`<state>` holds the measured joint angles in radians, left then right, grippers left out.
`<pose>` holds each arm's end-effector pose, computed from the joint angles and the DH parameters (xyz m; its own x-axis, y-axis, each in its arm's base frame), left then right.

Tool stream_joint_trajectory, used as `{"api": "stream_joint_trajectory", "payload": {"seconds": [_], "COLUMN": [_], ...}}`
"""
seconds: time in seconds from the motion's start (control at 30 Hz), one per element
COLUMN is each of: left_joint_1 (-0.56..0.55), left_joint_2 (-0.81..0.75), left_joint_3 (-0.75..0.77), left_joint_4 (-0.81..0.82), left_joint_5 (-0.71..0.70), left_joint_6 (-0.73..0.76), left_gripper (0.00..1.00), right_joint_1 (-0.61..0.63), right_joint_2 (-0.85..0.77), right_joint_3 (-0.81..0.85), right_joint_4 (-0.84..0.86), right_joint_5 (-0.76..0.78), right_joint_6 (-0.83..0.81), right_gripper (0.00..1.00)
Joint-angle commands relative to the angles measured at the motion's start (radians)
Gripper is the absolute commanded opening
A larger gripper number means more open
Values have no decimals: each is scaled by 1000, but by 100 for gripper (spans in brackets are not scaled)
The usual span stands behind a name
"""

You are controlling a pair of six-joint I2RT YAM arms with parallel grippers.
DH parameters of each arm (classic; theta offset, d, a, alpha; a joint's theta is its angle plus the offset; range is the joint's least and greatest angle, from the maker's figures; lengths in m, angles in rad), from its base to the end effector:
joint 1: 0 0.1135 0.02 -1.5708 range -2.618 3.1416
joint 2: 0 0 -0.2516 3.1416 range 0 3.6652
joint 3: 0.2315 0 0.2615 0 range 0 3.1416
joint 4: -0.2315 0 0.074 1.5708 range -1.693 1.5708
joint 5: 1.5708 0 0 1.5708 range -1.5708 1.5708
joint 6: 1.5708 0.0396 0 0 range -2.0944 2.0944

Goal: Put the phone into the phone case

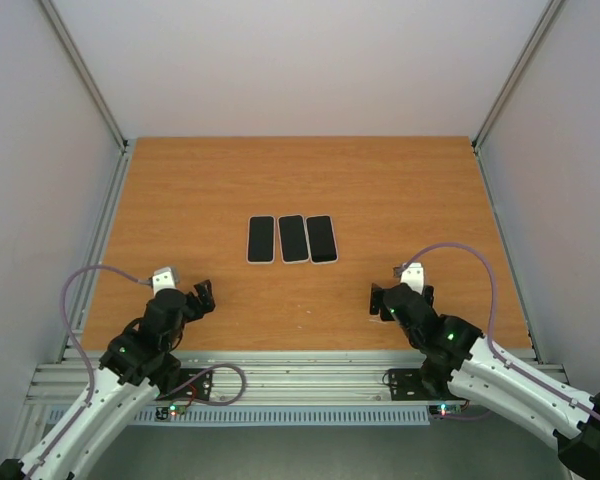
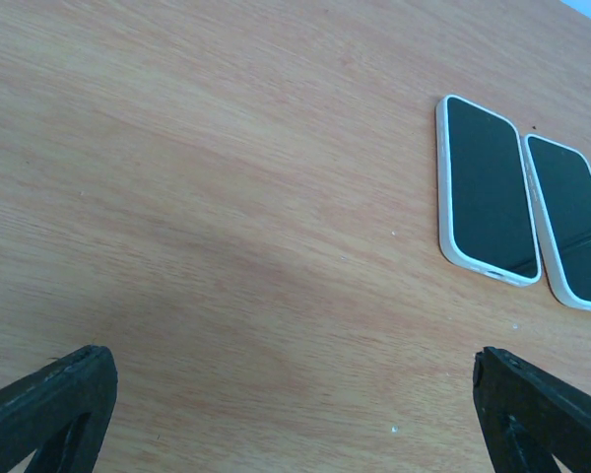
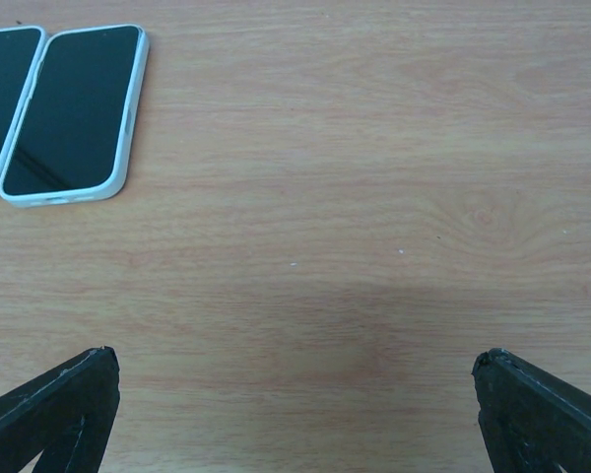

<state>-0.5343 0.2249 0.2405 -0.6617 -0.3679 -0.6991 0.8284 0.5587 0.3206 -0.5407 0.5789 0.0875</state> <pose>0.1078 -0.0473 0.1668 -0.5434 -0.3762 -0.7505 -0.1589 0.9239 -0.3481 0.1136 0.0918 0.1699 -0.5040 -0.4411 -0.7426 -0.3107 0.8948 -0.3206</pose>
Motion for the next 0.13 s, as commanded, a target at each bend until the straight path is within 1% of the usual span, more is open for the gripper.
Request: {"api": "stream_joint_trajectory", "payload": {"seconds": [0.0,0.1], "left_joint_1": [-1,-1], "left_joint_2": [1,-3], "left_joint_3": [2,2], "left_joint_4": [29,27], "left_joint_5": [-29,-30], "left_joint_6": [-14,-16], "left_gripper": [99,99], "right_joint_1": [-5,-5], "right_joint_2": [-17,-27], "right_joint_3": [26,26], "right_joint_4": [24,17], "right_joint_5": [18,24], "right_joint_6": [-3,2], "right_gripper": [98,98]}}
